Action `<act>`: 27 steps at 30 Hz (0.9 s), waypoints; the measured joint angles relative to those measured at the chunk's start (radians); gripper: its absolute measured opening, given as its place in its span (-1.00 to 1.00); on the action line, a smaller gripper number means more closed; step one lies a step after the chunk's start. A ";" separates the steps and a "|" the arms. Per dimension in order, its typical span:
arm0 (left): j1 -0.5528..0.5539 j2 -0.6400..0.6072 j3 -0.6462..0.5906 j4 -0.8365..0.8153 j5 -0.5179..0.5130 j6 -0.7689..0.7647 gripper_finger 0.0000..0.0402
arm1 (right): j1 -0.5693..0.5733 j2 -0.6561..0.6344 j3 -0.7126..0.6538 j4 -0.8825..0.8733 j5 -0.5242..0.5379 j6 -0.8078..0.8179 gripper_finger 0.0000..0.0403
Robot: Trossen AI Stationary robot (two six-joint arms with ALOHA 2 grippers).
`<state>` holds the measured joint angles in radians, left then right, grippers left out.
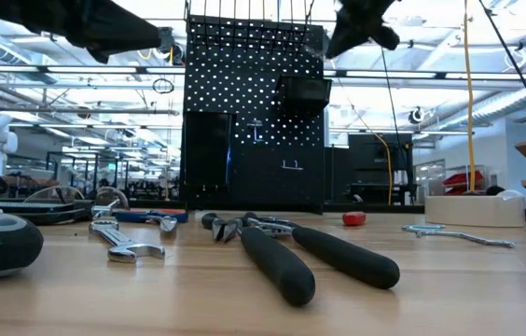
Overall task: Hang tools onto peg board
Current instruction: Put the binder clip on the right black bin on the peg board, then put the bottom hanger hook on the right black bin on the peg board
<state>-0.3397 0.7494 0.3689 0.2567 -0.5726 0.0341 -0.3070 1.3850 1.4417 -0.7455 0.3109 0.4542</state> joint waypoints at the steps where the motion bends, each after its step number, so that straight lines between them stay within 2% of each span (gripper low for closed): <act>1: -0.001 0.000 0.000 0.000 0.002 0.000 -0.34 | -0.011 0.018 0.011 -0.003 -0.004 -0.004 -1.00; 6: -0.001 0.000 0.001 -0.001 0.043 -0.002 -0.34 | -0.048 0.100 0.042 0.011 -0.002 -0.032 -1.00; 11: -0.001 0.000 0.001 -0.003 0.051 -0.002 -0.34 | -0.074 0.121 0.054 0.041 0.004 -0.072 -0.94; 22: -0.001 0.000 0.002 -0.002 0.096 -0.005 -0.34 | -0.086 0.066 0.054 0.032 -0.002 -0.082 -0.57; 27: -0.001 0.000 0.003 0.009 0.104 -0.028 -0.34 | -0.053 0.036 0.054 -0.130 -0.056 -0.027 -0.41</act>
<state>-0.3405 0.7490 0.3717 0.2657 -0.4685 0.0059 -0.3599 1.4208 1.4956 -0.8754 0.2553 0.4275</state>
